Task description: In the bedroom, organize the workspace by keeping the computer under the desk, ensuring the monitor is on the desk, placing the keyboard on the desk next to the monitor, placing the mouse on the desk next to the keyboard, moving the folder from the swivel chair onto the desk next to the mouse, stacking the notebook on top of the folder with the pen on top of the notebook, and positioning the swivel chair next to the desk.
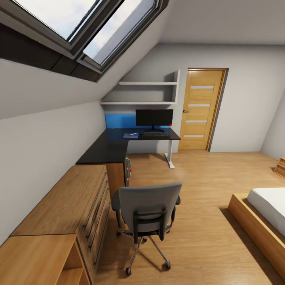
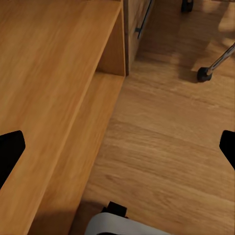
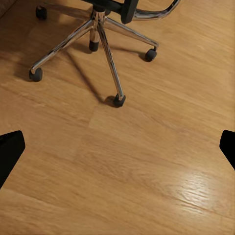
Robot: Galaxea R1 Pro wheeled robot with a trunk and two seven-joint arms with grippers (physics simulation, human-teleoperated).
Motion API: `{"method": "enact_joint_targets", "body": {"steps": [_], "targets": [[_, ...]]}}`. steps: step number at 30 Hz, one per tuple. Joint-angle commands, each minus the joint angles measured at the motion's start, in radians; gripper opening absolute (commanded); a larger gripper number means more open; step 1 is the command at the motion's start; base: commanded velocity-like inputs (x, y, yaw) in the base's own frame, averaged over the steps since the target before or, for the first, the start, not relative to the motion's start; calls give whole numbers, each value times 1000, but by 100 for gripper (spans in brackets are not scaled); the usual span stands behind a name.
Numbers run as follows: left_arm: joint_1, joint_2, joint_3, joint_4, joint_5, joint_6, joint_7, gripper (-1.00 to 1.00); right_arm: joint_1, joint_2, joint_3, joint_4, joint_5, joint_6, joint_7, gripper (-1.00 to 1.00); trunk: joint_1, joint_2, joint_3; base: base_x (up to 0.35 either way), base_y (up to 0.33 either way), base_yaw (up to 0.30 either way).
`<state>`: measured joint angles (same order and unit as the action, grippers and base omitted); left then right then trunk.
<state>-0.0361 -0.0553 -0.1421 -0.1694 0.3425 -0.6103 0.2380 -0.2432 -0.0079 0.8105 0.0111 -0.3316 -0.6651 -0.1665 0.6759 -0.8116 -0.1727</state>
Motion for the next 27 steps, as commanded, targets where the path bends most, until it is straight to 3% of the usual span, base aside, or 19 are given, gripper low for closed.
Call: {"method": "enact_joint_targets", "body": {"steps": [1,27], "targets": [[-1,0,-8,-1,6,-3,6,100,-1,0,9,1,-3,-3,-5,100,4,-8,-5,0,0,0],[-1,-1,-7,-6,6,-4,7,100,-1,-3,10,1,0,-7,-4,100,104,-190,-86,0,0,0]]}}
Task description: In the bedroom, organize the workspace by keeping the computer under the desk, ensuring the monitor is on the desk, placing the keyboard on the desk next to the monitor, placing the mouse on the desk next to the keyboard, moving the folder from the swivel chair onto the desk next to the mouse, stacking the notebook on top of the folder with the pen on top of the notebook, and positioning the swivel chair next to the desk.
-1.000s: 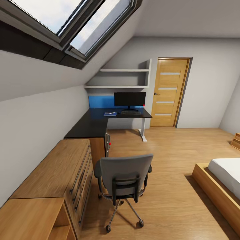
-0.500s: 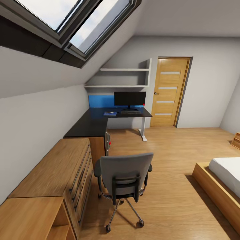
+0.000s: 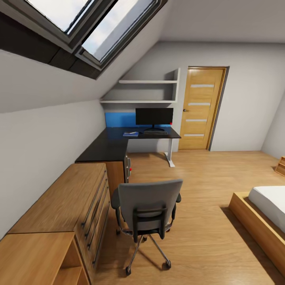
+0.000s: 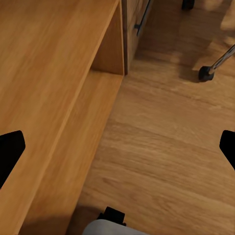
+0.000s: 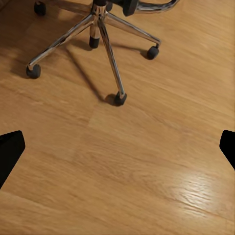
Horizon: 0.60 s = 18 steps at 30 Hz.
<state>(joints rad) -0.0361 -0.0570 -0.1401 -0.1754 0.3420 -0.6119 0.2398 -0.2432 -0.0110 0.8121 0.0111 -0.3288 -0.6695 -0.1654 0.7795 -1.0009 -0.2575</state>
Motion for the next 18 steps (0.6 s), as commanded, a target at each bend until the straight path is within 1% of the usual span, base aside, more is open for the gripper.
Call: {"method": "enact_joint_targets", "body": {"steps": [1,4,11,18], "targets": [[-1,0,-9,0,6,-3,5,100,-1,0,9,1,-3,-2,-5,100,4,-8,-5,0,-7,0],[-1,0,-9,0,6,-2,6,100,-1,0,9,1,-3,-2,-5,100,16,-29,-14,0,-93,0],[-1,1,-9,0,6,-4,6,100,-1,0,9,1,-3,-2,-5,100,42,-78,-36,0,-176,0],[-1,2,-9,0,6,-8,6,100,-1,0,9,1,-3,-2,-5,100,69,-127,-58,0,-50,0]]}}
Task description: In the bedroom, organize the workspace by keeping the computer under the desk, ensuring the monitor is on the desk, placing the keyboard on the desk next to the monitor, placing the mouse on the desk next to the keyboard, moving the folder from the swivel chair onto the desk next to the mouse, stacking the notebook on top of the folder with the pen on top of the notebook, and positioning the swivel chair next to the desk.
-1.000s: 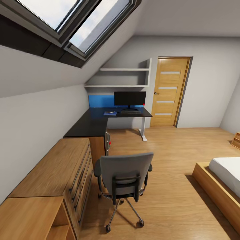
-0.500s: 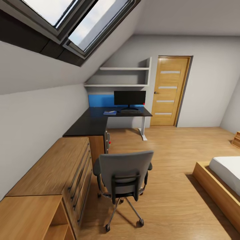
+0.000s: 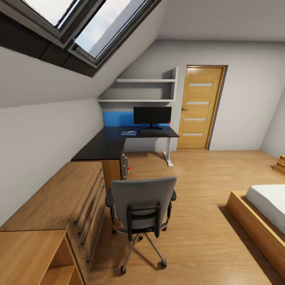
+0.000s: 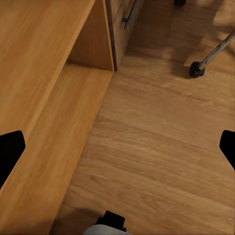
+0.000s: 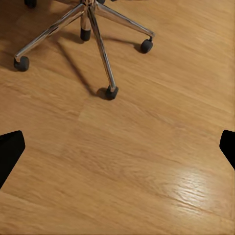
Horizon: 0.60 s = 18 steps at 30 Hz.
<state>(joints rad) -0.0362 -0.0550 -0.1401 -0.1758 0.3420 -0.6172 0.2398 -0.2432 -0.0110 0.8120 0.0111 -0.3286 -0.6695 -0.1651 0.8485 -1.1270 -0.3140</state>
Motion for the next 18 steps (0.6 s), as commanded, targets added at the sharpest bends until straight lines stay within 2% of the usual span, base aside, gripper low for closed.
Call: {"method": "enact_joint_targets", "body": {"steps": [1,13,18], "targets": [[-1,0,-9,0,6,-3,6,100,-1,0,9,1,-3,-2,-5,100,4,-8,-4,0,-18,0],[-1,0,-9,0,6,-1,6,100,-1,2,11,1,-3,-2,-5,100,50,-92,-42,0,-4,2],[-1,0,-9,1,6,0,6,100,-1,2,11,1,-4,-2,-6,100,69,-127,-58,0,0,177]]}}
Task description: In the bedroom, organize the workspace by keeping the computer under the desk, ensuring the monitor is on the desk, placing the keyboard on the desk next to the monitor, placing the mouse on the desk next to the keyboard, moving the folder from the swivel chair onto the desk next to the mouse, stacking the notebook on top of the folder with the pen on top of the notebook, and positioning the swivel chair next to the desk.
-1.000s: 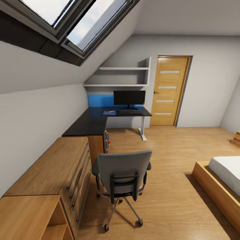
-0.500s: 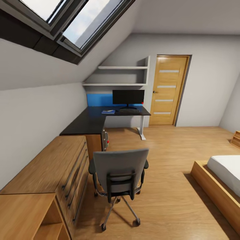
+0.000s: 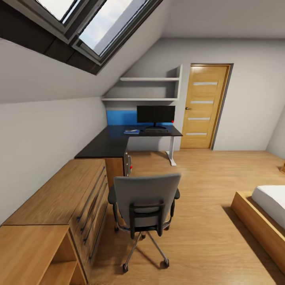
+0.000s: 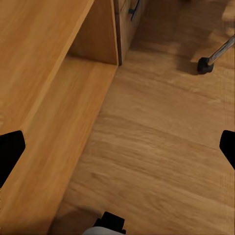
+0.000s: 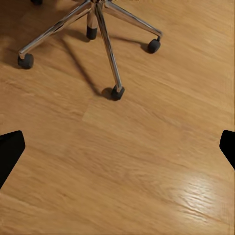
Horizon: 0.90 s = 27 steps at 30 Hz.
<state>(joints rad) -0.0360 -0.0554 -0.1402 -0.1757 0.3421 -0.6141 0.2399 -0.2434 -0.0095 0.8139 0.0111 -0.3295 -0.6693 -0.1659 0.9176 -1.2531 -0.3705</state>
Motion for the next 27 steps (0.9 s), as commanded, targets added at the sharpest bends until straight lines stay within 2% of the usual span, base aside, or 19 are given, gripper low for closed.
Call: {"method": "enact_joint_targets", "body": {"steps": [1,9,27], "targets": [[-1,0,-9,1,6,-3,6,100,-1,0,9,1,-3,-3,-5,100,4,-8,-4,0,0,235],[-1,0,-9,1,6,-3,6,100,-1,0,9,1,-2,-3,-5,100,35,-64,-29,0,0,114],[-1,-1,-9,0,6,-2,6,100,-1,0,8,1,-4,-1,-5,100,104,-190,-86,0,0,7]]}}
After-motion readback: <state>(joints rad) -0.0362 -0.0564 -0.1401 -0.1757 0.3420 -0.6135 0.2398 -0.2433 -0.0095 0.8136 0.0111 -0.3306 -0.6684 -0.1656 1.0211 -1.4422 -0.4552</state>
